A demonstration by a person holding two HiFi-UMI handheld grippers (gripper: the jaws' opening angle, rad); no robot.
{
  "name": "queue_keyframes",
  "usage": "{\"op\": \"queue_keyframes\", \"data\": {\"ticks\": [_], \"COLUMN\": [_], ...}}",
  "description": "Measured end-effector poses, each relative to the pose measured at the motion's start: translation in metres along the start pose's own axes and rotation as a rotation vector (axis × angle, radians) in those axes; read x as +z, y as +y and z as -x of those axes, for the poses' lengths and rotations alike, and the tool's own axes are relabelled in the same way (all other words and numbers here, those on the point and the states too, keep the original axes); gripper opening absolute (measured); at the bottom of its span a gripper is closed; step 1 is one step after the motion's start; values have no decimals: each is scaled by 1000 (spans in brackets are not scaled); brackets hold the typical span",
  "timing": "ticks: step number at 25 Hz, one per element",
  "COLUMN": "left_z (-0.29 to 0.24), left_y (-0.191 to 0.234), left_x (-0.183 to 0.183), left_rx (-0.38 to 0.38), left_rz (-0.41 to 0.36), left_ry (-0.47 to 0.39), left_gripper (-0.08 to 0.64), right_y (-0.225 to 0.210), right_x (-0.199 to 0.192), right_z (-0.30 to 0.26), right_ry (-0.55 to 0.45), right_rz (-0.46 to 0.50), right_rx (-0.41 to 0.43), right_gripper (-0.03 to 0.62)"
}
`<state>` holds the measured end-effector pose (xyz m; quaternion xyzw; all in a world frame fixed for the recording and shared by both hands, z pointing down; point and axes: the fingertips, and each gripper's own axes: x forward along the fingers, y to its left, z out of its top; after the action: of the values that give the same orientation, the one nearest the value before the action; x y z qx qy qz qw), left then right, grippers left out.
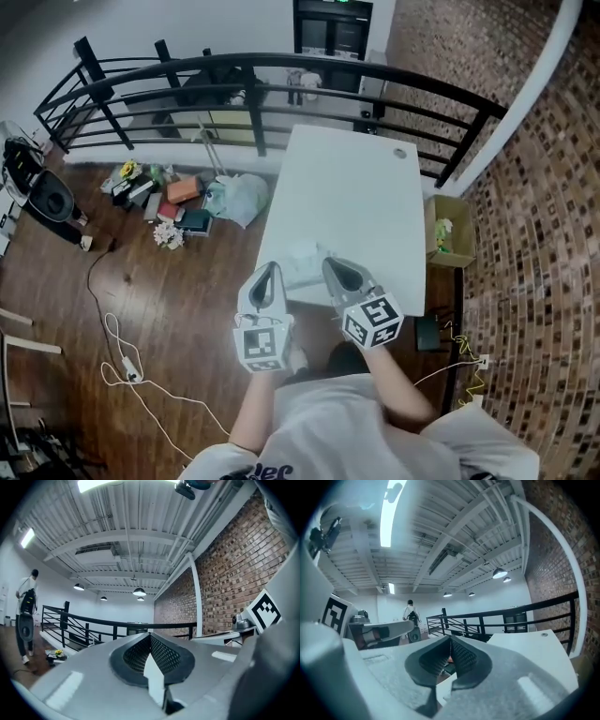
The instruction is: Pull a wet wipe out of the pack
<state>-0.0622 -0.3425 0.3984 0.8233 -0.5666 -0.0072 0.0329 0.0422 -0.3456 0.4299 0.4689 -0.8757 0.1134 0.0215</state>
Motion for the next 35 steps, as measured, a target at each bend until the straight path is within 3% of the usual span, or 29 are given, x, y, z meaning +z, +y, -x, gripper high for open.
{"op": "queue_keyframes", "data": {"ticks": [5, 8, 16, 19, 24, 29, 35], "left_z": [-23, -38, -55, -57, -59, -57, -61], "left_y": [5, 12, 27, 28, 37, 44, 46], "left_x": [-26, -40, -82, -98, -117, -130, -149], "left_rx": [-30, -21, 13, 12, 10, 4, -21], "left_rz": [15, 4, 16, 24, 26, 20, 6], "left_ry": [54, 72, 152, 174, 205, 229, 248], "left_gripper": [15, 15, 15, 15, 15, 15, 15], "right_y": [-1, -27, -110, -132, -140, -136, -116], "right_x": [-19, -28, -29, -32, -14, -16, -34], "right_z": [-13, -23, -16, -10, -25, -49, -88], "right_ry": [40, 62, 174, 274, 369, 501, 579], "right_rz": [8, 10, 127, 196, 407, 580, 710], "right_rx": [23, 19, 34, 105, 236, 398, 607], "right_gripper": [-11, -11, -1, 48, 134, 292, 301]}}
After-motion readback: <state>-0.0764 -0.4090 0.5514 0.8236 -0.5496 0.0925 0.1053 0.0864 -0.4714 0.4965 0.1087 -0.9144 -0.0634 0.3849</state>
